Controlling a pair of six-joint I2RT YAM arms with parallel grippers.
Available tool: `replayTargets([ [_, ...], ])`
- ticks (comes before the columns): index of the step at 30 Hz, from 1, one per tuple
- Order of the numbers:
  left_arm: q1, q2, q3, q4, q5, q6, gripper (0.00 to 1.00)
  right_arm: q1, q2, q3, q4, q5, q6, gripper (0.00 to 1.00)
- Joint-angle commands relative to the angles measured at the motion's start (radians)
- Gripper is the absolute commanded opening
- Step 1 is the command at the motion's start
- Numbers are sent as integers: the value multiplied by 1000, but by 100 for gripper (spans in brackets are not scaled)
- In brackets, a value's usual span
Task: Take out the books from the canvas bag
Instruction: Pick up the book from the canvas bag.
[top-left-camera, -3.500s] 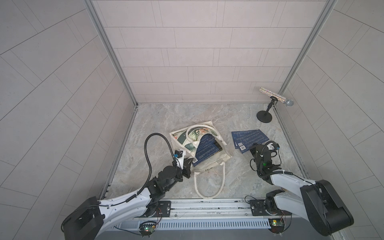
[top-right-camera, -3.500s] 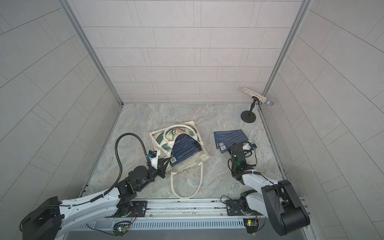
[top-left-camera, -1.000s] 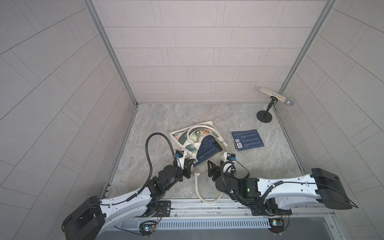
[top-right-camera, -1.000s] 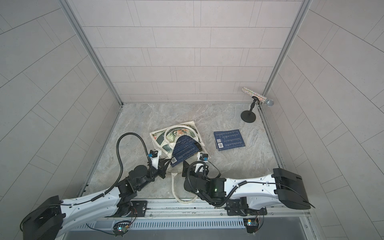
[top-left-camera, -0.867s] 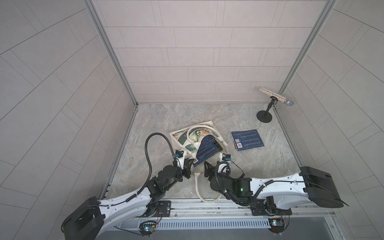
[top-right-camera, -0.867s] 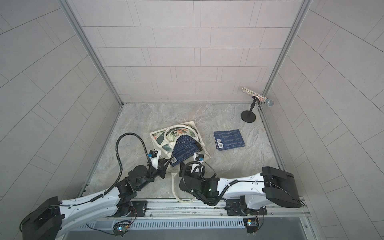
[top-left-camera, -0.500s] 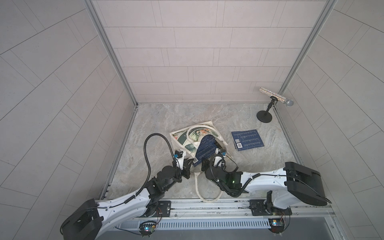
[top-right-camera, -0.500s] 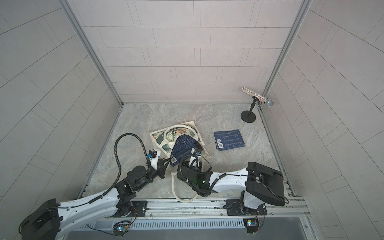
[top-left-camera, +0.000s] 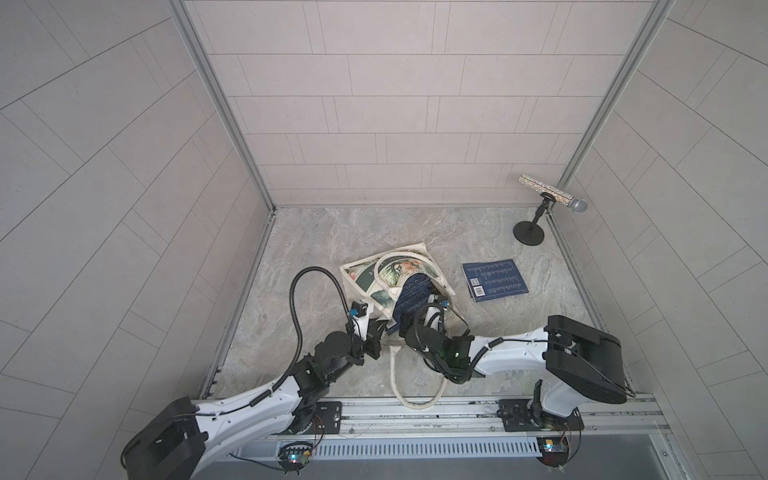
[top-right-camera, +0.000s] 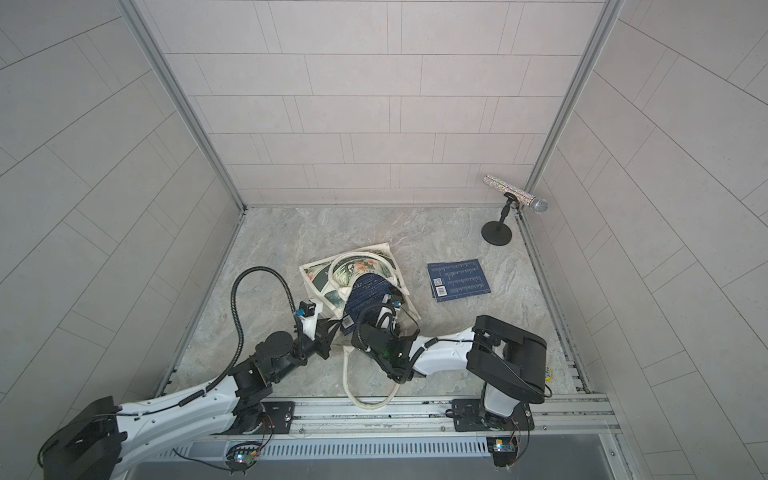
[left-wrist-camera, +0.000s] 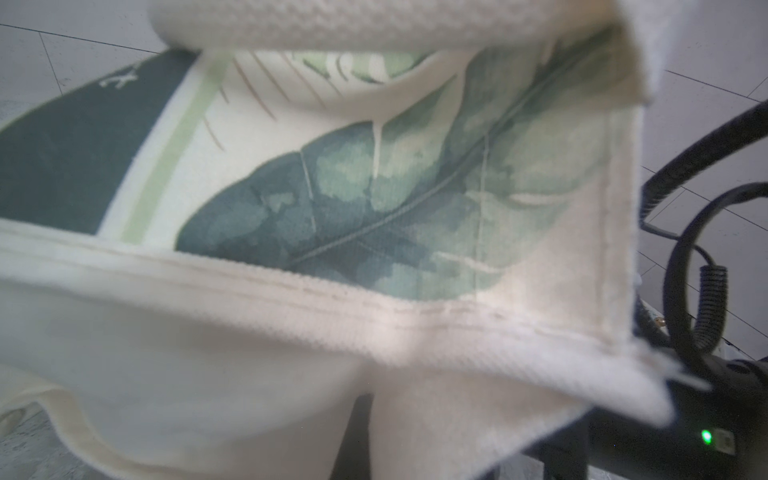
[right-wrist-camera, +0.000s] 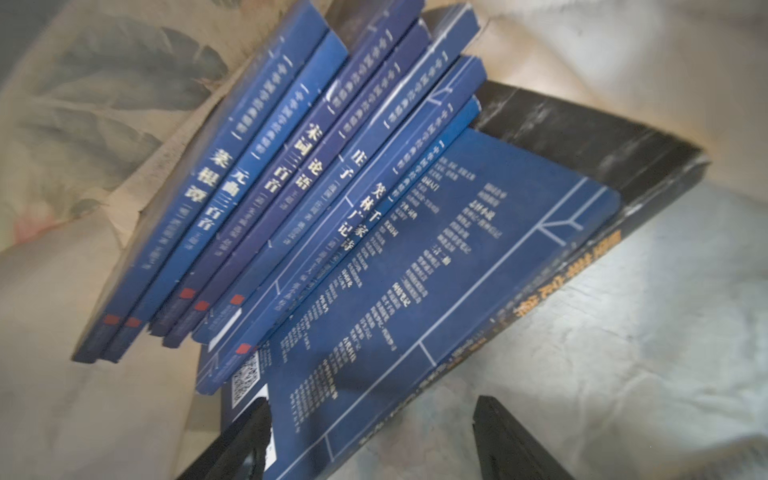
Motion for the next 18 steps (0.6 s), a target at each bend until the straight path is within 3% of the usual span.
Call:
replayTargets([
  [1,-7,-16,17,120,64,17,0,-8,26,30,8,15,-17,79],
  [9,-6,23,19,134,83,18,0,-74,130,18,126,-62,9,73],
  [18,-6,35,23,139,106,32,0,-86,105,43,259,-116,-185,60],
])
